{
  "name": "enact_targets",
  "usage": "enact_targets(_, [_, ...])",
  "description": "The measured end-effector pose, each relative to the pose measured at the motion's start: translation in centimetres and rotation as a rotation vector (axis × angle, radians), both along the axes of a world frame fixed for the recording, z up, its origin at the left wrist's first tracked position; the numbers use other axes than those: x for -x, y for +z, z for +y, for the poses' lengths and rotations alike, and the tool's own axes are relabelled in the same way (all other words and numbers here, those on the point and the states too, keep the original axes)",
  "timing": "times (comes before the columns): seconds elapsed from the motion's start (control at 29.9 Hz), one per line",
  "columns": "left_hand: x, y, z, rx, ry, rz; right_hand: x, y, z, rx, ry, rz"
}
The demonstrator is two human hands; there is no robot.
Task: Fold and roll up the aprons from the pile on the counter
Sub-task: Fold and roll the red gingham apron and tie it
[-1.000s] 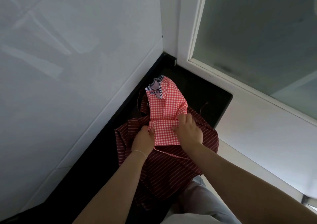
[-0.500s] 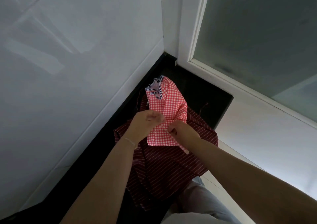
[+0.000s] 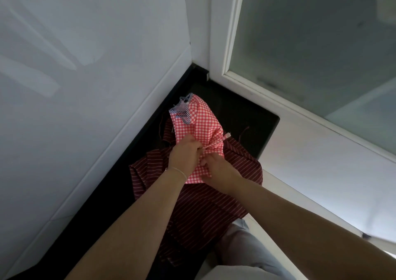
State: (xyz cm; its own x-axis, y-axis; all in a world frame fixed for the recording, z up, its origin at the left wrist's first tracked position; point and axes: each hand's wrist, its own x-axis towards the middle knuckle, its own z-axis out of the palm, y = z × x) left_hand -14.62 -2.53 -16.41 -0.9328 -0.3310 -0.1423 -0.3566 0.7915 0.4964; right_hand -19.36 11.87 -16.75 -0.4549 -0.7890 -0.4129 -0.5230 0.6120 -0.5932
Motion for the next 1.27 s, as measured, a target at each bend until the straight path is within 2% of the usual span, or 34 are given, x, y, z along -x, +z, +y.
enact_targets(0.1, [-0.5, -0.7, 0.3, 0.097, -0.059, -0.026, -1.0, -0.4, 0.7, -0.006, 0.063, 0.089])
enact_targets(0.17, [-1.2, -0.9, 0.6, 0.175, -0.082, 0.030, -1.6, -0.9, 1.1, 0.022, 0.076, 0.177])
enact_targets(0.27, [-1.4, -0.8, 0.7, 0.184, -0.084, 0.086, -2.2, -1.4, 1.6, 0.051, 0.079, 0.306])
enact_targets(0.4, [-2.0, -1.2, 0.7, 0.245, -0.206, 0.035, -3.1, -1.1, 2.1, 0.021, 0.130, 0.524])
enact_targets(0.5, [-2.4, -1.6, -0.1, 0.185, -0.250, -0.032, -2.3, -1.1, 2.2, -0.020, 0.190, 0.603])
enact_targets(0.64, [-1.6, -1.5, -1.0, 0.051, -0.250, -0.122, -0.3, -1.3, 2.4, -0.089, 0.264, 0.563])
enact_targets(0.77, [-1.1, -1.4, -1.6, -0.041, -0.233, -0.163, 1.6, -1.1, 2.2, -0.068, 0.376, 0.566])
enact_targets(0.9, [-0.5, -0.7, -1.8, -0.157, -0.063, -0.147, 4.6, 1.0, 0.9, 0.004, 0.405, 0.385])
enact_targets(1.04, [-0.2, -0.6, -2.8, -0.047, -0.095, -0.099, 7.0, 3.4, -0.8, 0.011, 0.370, 0.078])
enact_targets(1.14, [-0.7, 0.4, -3.2, -0.203, -0.062, -0.163, 8.0, 3.2, -0.9, -0.105, 0.270, -0.133])
enact_targets(1.21, [-1.6, 1.1, -3.2, -0.349, -0.038, -0.171, 8.3, 2.4, -0.6, -0.104, 0.156, -0.304])
enact_targets(1.27, [-2.5, 1.2, -3.0, -0.379, -0.070, -0.137, 8.4, 2.0, -0.4, -0.092, 0.072, -0.375])
